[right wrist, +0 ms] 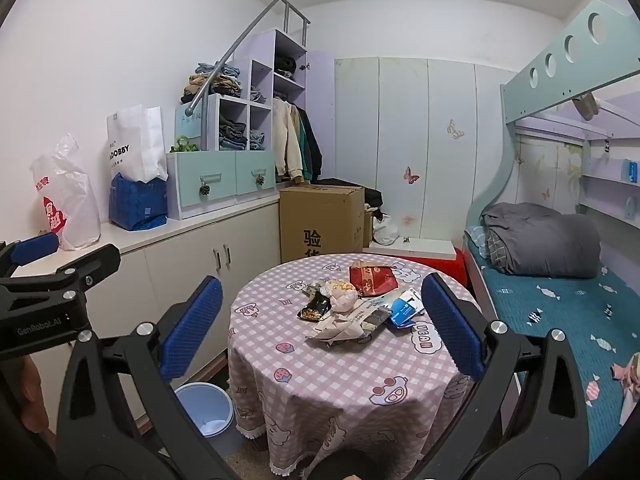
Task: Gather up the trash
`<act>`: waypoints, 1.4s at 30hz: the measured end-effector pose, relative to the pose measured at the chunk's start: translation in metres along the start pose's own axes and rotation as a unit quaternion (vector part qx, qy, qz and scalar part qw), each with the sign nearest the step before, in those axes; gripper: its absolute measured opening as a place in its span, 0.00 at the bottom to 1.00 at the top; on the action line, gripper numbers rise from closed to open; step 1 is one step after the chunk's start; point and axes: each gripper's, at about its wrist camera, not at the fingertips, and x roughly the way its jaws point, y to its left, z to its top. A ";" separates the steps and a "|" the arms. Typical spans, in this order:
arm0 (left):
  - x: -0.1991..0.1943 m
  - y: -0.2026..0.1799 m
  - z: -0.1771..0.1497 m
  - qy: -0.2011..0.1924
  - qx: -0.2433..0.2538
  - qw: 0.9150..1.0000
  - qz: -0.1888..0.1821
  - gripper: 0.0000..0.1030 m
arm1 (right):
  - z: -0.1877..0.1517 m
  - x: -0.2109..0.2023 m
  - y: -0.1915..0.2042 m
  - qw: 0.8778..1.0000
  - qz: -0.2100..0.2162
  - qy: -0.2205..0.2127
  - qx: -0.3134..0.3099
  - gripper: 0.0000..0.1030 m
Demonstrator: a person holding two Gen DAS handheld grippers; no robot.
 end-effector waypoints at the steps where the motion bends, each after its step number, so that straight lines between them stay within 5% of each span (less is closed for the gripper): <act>1: 0.000 0.000 0.000 0.000 0.001 1.000 0.000 0.96 | 0.000 0.000 0.000 1.000 0.000 0.000 -0.001 0.95; 42: 0.003 0.007 -0.015 0.007 0.002 1.000 -0.002 0.96 | -0.001 -0.001 -0.001 1.000 -0.001 0.000 -0.001 0.95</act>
